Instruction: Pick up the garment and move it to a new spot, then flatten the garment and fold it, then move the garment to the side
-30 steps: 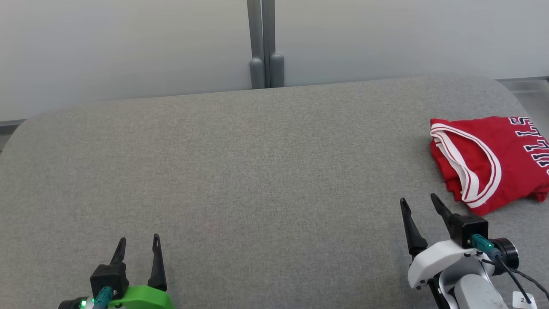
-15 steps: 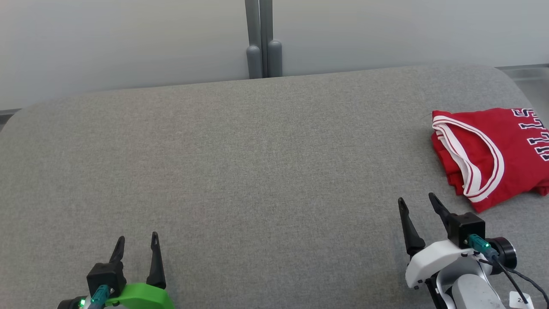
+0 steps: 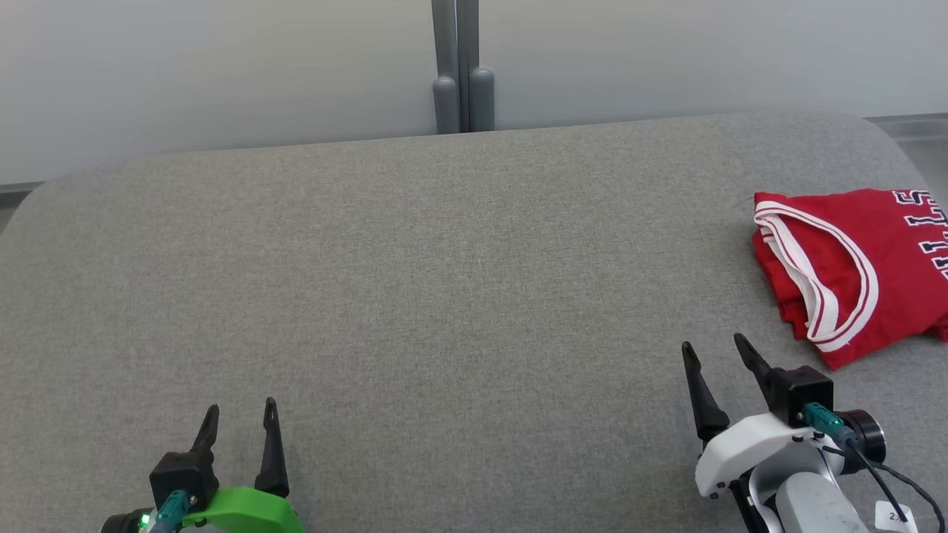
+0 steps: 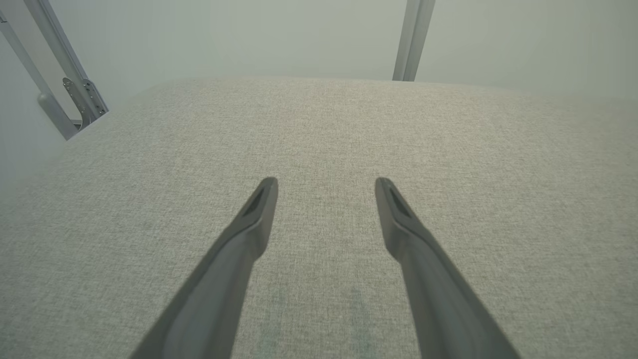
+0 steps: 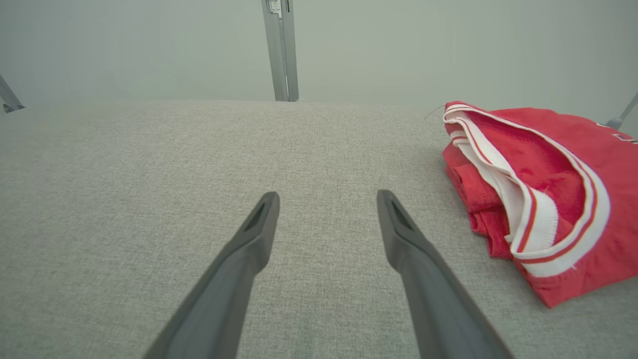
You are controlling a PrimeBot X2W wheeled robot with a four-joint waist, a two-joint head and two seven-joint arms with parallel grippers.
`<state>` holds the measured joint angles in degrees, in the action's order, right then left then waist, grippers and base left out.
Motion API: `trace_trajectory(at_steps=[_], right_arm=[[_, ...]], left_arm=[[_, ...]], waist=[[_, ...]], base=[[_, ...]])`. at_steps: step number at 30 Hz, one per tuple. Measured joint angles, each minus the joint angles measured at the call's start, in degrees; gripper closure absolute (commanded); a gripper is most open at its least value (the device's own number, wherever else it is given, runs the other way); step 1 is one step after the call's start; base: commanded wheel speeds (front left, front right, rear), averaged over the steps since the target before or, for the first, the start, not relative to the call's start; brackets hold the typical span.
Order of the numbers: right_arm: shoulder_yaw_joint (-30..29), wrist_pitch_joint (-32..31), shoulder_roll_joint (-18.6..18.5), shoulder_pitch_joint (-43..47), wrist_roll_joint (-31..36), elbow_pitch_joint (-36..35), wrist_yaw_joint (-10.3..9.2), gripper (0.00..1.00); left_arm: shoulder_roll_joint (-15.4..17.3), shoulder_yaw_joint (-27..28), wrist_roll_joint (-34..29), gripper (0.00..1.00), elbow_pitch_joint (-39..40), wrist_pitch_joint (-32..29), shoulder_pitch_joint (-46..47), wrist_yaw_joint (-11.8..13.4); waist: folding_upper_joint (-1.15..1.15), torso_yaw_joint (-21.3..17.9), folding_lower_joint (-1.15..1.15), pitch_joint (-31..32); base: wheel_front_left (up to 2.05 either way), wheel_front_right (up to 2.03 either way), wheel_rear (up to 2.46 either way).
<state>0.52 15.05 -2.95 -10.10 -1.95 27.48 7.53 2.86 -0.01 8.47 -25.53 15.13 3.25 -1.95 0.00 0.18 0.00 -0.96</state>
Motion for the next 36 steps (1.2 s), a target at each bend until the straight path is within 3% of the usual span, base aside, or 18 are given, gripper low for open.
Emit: trace_trajectory(at_steps=[6,7,13,28,36], right_arm=[[0.44,0.00,0.05,0.01,-1.58,0.38,0.00,0.00],[0.45,0.00,0.09,0.03,-1.58,0.40,0.00,1.00],[0.19,-0.79,0.56,2.18,-2.37,2.83,0.01,1.00],[-1.19,-5.33,0.55,2.44,-22.84,-0.78,0.01,1.00],[-1.69,-7.06,0.53,2.59,-30.58,-2.26,0.00,1.00]], left_arm=[[0.00,-0.08,0.82,0.00,0.02,0.00,-0.03,-0.64],[-0.02,-0.11,1.13,1.00,0.05,0.00,-0.04,-0.93],[-0.46,0.04,2.12,1.00,-2.48,-0.67,-1.37,-0.93],[-0.46,1.62,20.93,1.00,0.64,-5.60,-1.20,-1.76],[-0.45,2.14,28.15,1.00,1.88,-7.53,-1.09,-2.20]], waist=[[0.00,-0.14,0.00,-0.01],[0.00,-0.15,0.00,-0.01],[0.00,-0.15,0.00,0.00],[0.00,-0.15,0.00,0.12],[0.00,-0.16,0.00,0.17]], base=[[0.00,0.00,0.00],[0.00,0.00,0.00],[0.00,0.00,0.00],[0.00,0.00,0.00],[0.00,0.00,0.00]])
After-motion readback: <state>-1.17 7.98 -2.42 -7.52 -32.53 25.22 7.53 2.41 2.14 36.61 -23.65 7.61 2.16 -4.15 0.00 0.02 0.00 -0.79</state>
